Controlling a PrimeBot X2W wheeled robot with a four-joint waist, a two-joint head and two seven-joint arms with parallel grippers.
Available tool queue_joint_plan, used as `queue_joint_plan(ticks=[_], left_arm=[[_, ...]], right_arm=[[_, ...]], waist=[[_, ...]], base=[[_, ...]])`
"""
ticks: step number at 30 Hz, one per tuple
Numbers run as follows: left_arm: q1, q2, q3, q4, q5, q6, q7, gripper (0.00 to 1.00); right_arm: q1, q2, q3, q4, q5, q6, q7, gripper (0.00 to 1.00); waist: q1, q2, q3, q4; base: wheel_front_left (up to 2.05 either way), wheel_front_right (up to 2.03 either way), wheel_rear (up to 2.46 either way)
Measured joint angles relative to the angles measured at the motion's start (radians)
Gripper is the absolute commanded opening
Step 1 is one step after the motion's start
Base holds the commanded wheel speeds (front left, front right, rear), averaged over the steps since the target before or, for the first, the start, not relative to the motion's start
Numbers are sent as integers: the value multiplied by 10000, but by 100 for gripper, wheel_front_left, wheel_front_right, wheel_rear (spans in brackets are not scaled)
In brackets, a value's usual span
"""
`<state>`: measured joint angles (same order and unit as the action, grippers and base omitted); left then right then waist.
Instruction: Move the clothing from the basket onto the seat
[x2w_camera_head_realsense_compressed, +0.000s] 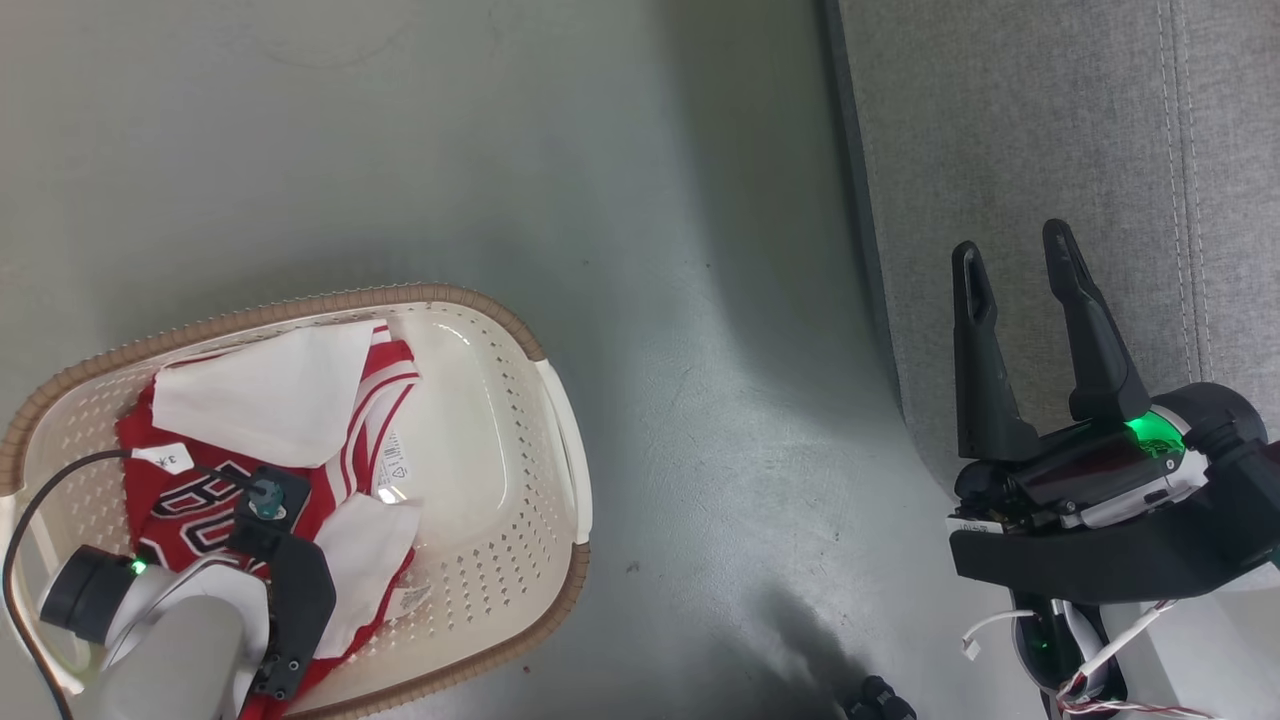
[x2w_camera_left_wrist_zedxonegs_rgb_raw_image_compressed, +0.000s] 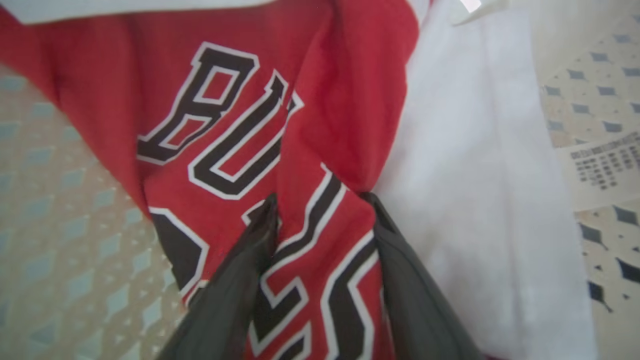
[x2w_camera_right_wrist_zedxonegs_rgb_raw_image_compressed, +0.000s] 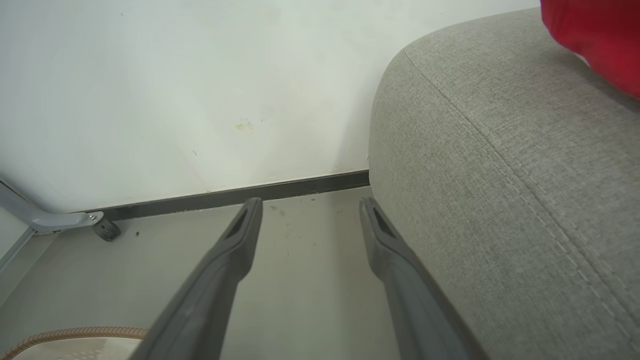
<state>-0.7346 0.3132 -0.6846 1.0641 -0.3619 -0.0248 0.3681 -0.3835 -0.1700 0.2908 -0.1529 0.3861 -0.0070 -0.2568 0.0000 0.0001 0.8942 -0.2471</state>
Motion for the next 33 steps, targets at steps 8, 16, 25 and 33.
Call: queue_joint_plan(ticks=[8, 16, 25, 33], left_arm=[[-19, -242, 12, 194, -13, -17, -25, 0], [-94, -537, 163, 226, -205, -347, -564, 0], [-174, -759, 244, 125, -525, -688, -1498, 0], [-78, -1202, 759, -50, -1229, -857, -2566, 0]], right_arm=[[-9, 67, -142, 161, -104, 75, 0, 100], [-149, 123, -337, 389, -167, 178, 0, 100], [-181, 211, -545, 782, -167, 418, 0, 100], [-174, 188, -771, 1223, -167, 604, 0, 100]], waist=[[0, -1, -88, -12], [-1, -2, -427, 68], [-2, -1, -1179, 210], [-2, -2, -2092, 407]], base=[[0, 0, 0], [0, 0, 0], [0, 0, 0], [0, 0, 0]])
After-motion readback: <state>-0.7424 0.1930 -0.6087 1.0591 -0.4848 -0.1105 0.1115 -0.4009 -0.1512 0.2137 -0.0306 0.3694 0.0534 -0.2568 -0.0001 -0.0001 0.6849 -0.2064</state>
